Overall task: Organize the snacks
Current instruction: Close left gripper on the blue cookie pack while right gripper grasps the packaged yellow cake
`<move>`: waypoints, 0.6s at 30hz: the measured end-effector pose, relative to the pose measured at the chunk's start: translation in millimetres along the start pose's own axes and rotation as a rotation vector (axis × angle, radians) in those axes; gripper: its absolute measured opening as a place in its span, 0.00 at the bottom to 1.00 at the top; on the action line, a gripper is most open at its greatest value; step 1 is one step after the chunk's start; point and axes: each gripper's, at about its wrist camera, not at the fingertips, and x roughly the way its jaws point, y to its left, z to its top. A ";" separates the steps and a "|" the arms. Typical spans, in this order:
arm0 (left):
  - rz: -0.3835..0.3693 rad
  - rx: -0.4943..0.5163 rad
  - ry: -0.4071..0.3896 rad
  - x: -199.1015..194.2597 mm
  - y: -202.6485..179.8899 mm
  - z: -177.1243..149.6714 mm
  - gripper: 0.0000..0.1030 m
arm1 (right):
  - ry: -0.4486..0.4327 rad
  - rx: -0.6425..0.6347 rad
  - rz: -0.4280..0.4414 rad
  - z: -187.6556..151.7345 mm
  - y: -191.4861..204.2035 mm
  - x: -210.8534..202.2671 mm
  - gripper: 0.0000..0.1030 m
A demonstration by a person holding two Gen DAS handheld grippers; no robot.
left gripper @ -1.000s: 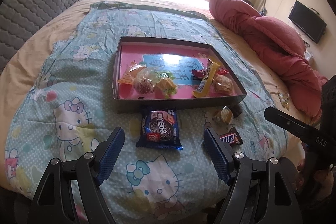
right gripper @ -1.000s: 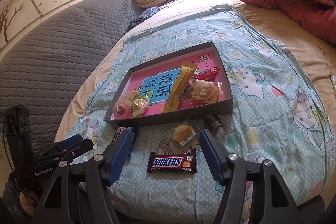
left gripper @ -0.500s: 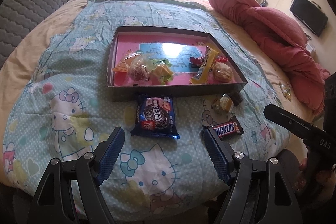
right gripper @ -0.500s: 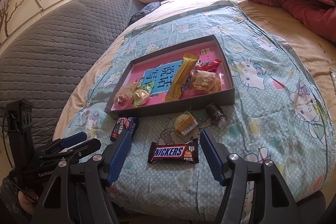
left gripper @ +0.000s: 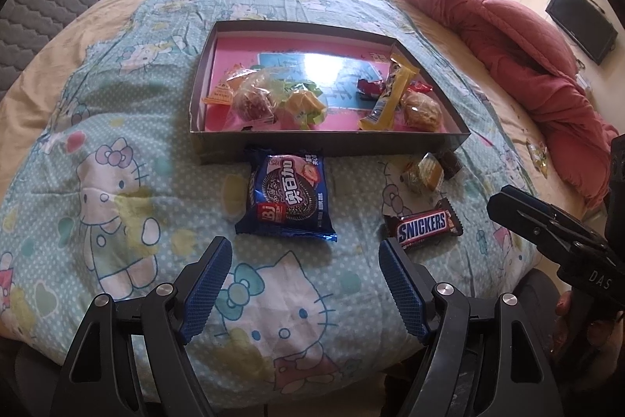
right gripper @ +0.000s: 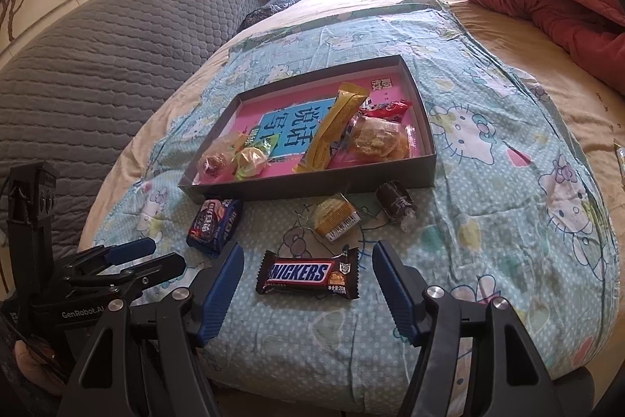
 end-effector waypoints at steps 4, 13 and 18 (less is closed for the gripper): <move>-0.005 -0.008 0.014 4.4 1.5 0.7 0.77 | 0.013 -0.019 -0.009 0.1 -0.1 6.7 0.66; -0.013 -0.036 0.028 13.2 7.0 4.1 0.77 | 0.022 -0.047 -0.011 3.1 3.4 16.5 0.66; -0.014 -0.045 0.037 19.9 7.6 6.6 0.77 | 0.020 -0.083 0.000 8.1 9.9 22.1 0.66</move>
